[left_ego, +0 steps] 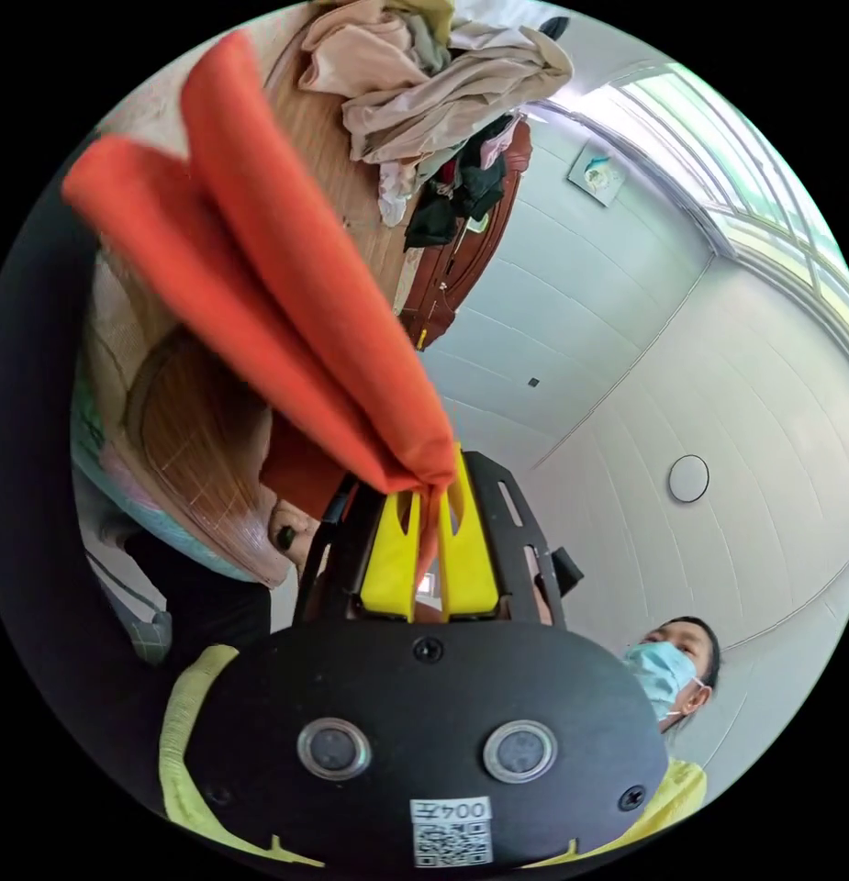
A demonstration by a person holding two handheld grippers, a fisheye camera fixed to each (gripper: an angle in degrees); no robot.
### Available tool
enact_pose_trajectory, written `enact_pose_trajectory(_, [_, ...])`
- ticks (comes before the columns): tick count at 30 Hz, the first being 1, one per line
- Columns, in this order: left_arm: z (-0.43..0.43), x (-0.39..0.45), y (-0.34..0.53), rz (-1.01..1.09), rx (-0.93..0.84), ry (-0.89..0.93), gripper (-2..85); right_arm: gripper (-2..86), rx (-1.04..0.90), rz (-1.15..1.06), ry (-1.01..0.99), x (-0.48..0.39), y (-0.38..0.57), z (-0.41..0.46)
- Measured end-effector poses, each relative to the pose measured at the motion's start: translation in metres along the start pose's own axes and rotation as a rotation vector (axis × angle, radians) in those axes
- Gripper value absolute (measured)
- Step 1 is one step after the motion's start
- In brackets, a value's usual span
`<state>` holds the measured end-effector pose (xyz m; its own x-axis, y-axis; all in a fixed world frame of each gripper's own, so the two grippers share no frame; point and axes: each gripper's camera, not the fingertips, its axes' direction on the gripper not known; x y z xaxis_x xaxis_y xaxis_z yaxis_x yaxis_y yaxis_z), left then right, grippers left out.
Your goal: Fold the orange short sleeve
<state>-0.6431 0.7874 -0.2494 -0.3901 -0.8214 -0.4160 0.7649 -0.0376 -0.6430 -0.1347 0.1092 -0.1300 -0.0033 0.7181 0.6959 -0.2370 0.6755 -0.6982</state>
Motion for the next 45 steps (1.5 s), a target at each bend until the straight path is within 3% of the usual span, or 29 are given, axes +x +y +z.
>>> enact_pose_trajectory(4, [-0.043, 0.036, 0.014, 0.143, 0.01, 0.03, 4.7, 2.4, -0.044, -0.228, 0.062, -0.118, 0.0, -0.007])
enact_pose_trajectory(12, [-0.159, 0.066, 0.033, 0.295, 0.064, 0.14, 4.9, 2.1, -0.318, -0.431, 0.128, -0.323, 0.012, 0.033])
enact_pose_trajectory(18, [-0.271, 0.089, 0.006, 0.351, 0.232, 0.087, 4.6, 2.2, -0.561, -0.504, 0.258, -0.423, 0.002, 0.167])
enact_pose_trajectory(23, [-0.363, 0.228, -0.036, 0.699, 0.369, -0.028, 4.7, 2.3, -0.694, -0.724, 0.176, -0.574, -0.002, 0.308])
enact_pose_trajectory(27, [-0.395, 0.249, -0.065, 0.816, 0.466, -0.102, 4.9, 2.5, -0.728, -0.959, 0.119, -0.693, 0.006, 0.402])
enact_pose_trajectory(30, [-0.409, 0.191, -0.111, 0.673, 0.476, -0.059, 5.0, 2.7, -0.737, -0.994, 0.227, -0.707, -0.005, 0.46])
enact_pose_trajectory(32, [-0.416, 0.104, -0.159, 0.487, 0.448, -0.033, 5.0, 2.8, -0.749, -0.956, 0.336, -0.685, -0.023, 0.49])
enact_pose_trajectory(35, [-0.415, -0.006, -0.19, 0.234, 0.439, 0.006, 4.9, 3.0, -0.771, -0.806, 0.539, -0.619, -0.059, 0.518])
enact_pose_trajectory(37, [-0.413, -0.038, -0.193, 0.171, 0.433, 0.011, 4.7, 3.0, -0.782, -0.69, 0.617, -0.576, -0.078, 0.516])
enact_pose_trajectory(41, [-0.421, -0.032, -0.184, 0.203, 0.446, 0.048, 4.3, 2.9, -0.78, -0.669, 0.561, -0.584, -0.081, 0.507])
enact_pose_trajectory(45, [-0.417, -0.023, -0.164, 0.222, 0.457, -0.001, 4.2, 2.9, -0.816, -0.852, 0.731, -0.639, -0.051, 0.518])
